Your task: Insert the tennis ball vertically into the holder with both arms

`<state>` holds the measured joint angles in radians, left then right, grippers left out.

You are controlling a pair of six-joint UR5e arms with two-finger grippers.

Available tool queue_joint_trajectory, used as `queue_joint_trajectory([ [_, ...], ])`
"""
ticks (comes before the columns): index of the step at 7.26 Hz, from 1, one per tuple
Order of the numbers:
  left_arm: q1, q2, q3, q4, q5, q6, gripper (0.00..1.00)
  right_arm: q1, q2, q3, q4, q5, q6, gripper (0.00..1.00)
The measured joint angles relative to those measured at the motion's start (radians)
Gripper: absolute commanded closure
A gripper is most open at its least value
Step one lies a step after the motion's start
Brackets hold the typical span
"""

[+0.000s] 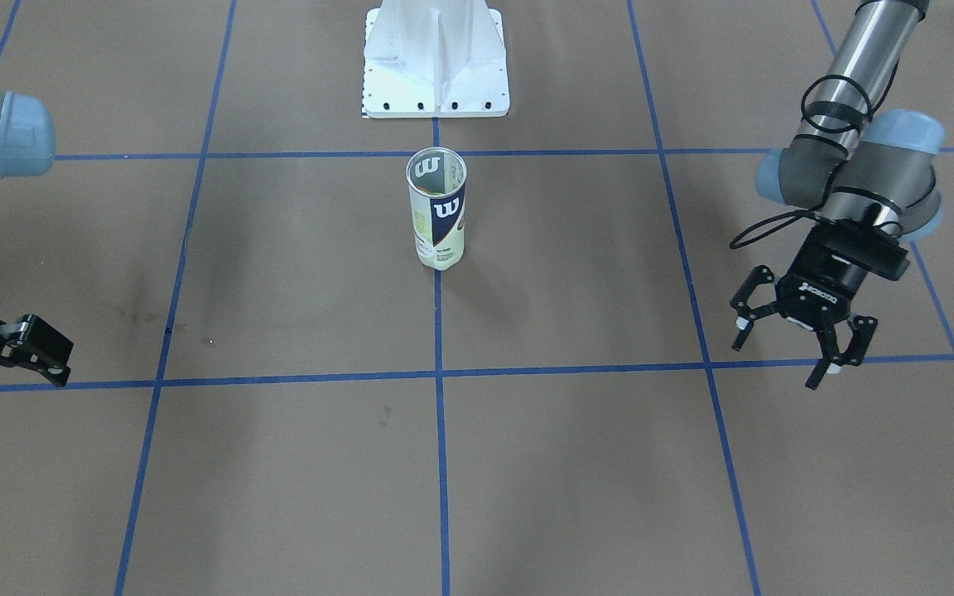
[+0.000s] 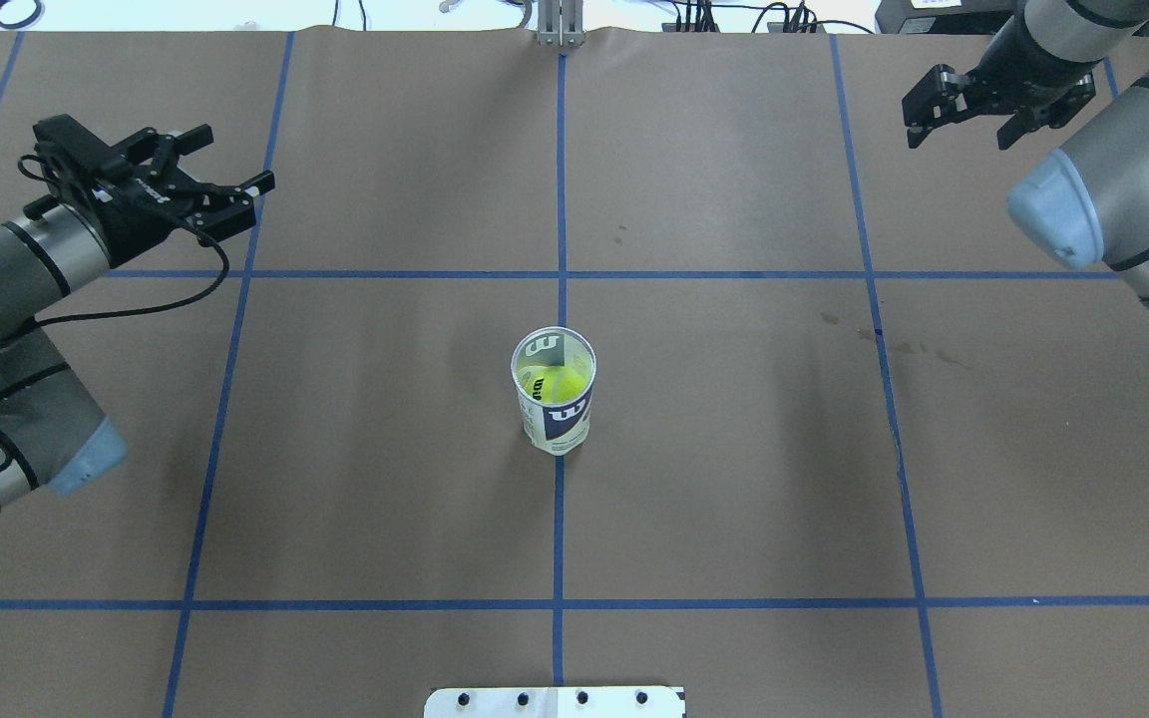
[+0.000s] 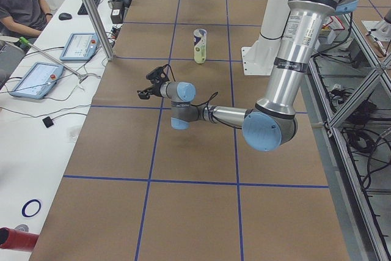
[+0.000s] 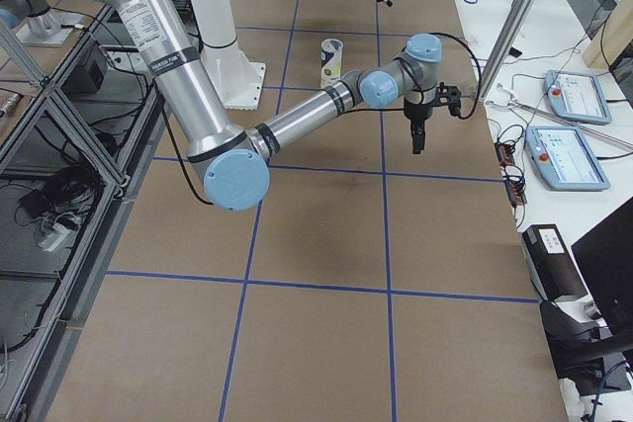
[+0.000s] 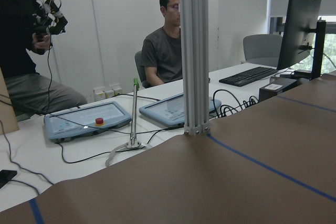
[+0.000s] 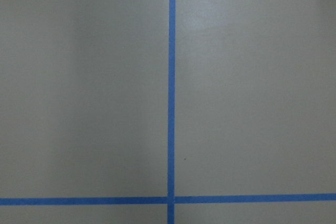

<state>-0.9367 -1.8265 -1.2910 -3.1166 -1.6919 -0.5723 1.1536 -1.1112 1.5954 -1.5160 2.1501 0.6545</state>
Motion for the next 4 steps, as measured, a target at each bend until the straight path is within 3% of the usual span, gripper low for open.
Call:
queue_joint_trajectory([
  [2,-0.177,0.029,0.001,0.198,-0.264,-0.006,0.00,0.037,-0.001,-0.078,0.064,0.001,-0.054,0.01],
  [4,-0.268,0.063,-0.002,0.407,-0.369,-0.007,0.00,0.082,-0.004,-0.121,0.085,0.028,-0.127,0.01],
])
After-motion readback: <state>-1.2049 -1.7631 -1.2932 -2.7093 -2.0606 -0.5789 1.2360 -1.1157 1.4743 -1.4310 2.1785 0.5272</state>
